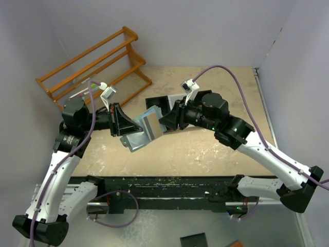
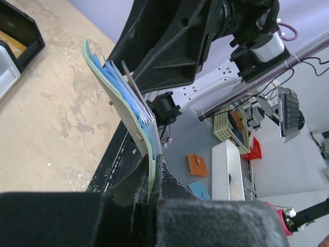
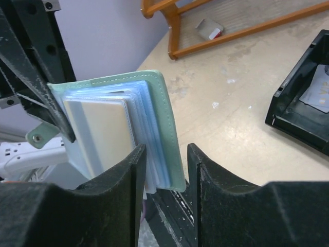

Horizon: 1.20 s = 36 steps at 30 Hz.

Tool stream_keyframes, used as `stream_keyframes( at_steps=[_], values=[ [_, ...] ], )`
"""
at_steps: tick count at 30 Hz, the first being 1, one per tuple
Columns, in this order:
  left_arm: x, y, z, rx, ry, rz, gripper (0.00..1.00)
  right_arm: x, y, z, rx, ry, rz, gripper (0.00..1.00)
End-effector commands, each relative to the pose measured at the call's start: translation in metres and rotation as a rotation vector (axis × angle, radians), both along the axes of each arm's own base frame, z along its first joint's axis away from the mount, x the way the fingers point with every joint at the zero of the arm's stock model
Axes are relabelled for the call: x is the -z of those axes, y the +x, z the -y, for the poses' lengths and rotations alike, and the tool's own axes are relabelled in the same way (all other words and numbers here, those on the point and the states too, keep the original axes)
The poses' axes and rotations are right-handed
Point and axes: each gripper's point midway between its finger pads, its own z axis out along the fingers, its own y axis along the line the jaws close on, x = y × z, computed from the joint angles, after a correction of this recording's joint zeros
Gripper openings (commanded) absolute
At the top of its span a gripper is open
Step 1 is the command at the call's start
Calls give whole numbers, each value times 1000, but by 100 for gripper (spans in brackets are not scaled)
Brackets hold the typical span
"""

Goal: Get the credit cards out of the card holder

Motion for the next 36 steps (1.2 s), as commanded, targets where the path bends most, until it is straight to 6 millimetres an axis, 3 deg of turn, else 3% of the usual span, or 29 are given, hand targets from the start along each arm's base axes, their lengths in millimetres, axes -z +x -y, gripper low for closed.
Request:
stream_keyframes(
  at_steps=[1,4,8,18,21,22,23,25,29,36],
  values=[
    [-27,-12,0,46,-36,93,0,-4,7,0,30,4,53,42],
    [-26,-10,1,43,-36,92,0,-7,-2,-10,-34,27,55,44],
    [-25,-9,1,42,-35,92,0,-27,-27,-20,-179,142,98,48],
    [-29,-9,0,43,-41,104,0,-30,-53,-16,-286,196,97,54],
    [-29,-10,0,46,-41,110,0,-39,-68,-15,-350,268,114,55],
    [-30,-11,0,47,-42,113,0,-53,-74,-13,-374,322,148,56],
    [-30,-11,0,49,-42,116,0,-44,-80,-13,-399,333,122,58],
    [-31,-12,0,51,-42,128,0,-54,-88,-10,-425,397,144,60],
    [-33,-15,-1,57,-40,143,0,-64,-96,-7,-457,474,148,61],
    [-49,-21,0,93,-56,191,0,-58,-84,-17,-428,489,126,55]
  ],
)
